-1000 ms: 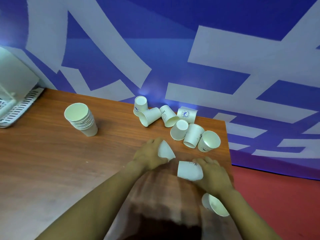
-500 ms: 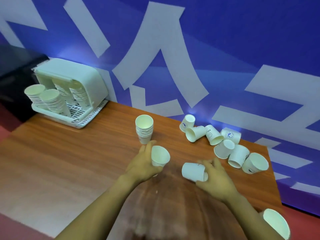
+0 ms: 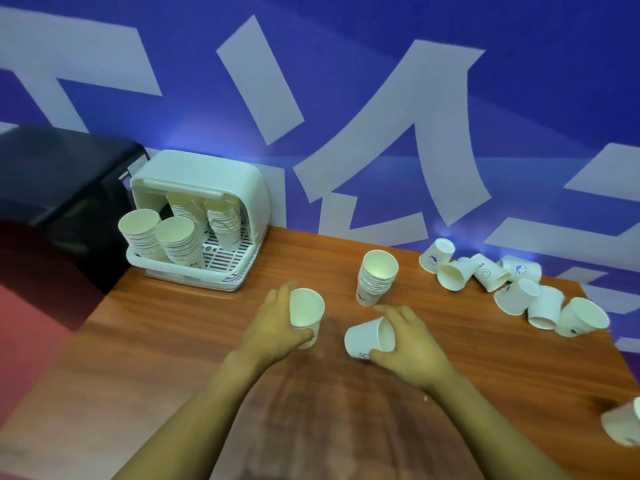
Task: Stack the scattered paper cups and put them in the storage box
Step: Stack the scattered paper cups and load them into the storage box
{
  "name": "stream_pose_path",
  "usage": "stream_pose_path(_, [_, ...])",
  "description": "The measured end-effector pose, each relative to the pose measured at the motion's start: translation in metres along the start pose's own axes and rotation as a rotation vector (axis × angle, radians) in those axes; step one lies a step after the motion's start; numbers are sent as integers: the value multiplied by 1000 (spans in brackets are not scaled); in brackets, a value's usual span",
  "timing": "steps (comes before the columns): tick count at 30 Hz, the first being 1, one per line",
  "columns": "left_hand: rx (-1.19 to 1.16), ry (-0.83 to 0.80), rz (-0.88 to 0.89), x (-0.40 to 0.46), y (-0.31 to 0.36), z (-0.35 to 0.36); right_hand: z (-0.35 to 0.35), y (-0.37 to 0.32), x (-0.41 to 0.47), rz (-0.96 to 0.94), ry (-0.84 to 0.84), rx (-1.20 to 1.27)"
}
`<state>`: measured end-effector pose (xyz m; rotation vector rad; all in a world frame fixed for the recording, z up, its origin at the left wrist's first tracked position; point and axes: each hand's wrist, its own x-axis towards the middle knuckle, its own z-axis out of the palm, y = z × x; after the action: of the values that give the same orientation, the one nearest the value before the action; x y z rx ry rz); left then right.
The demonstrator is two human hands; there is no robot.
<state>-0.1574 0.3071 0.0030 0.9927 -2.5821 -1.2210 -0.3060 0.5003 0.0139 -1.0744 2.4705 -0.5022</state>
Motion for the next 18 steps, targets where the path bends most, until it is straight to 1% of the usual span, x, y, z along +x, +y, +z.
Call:
stream_pose_path(7, [-21, 18, -44, 7, -21, -23, 15, -25, 18, -47, -28, -4])
stream_pose_path(12, [9, 57, -87, 9, -27, -33, 26, -31, 45, -67, -33, 139])
stream_pose_path(16, [33, 80, -122, 18, -37, -58, 39, -55, 71, -70, -70, 185])
stream_pose_path(18, [25, 107, -112, 25, -43, -69, 39, -67, 81, -80, -71, 174])
